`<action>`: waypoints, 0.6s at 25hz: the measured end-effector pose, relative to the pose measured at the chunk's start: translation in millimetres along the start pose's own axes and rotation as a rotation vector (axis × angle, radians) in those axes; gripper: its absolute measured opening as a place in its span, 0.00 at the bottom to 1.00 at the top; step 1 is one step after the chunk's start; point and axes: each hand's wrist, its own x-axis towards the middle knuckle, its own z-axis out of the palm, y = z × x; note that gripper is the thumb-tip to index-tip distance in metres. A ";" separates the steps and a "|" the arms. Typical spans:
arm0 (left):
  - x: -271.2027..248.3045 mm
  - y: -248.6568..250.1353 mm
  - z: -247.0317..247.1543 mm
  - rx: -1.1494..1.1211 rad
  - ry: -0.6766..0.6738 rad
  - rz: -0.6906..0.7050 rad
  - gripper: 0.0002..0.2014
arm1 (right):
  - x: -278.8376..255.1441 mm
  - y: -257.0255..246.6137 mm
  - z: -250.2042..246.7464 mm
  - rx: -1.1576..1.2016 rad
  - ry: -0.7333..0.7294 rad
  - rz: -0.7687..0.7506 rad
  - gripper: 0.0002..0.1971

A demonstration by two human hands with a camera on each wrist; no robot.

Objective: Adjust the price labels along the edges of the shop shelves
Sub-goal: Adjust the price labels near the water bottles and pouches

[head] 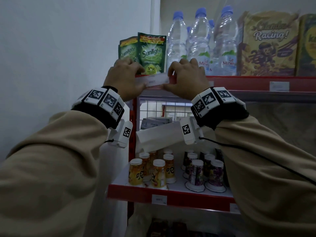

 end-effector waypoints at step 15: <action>2.7 -21.3 13.7 0.011 0.045 0.068 0.18 | 9.7 -21.7 14.1 0.091 0.049 -0.146 0.20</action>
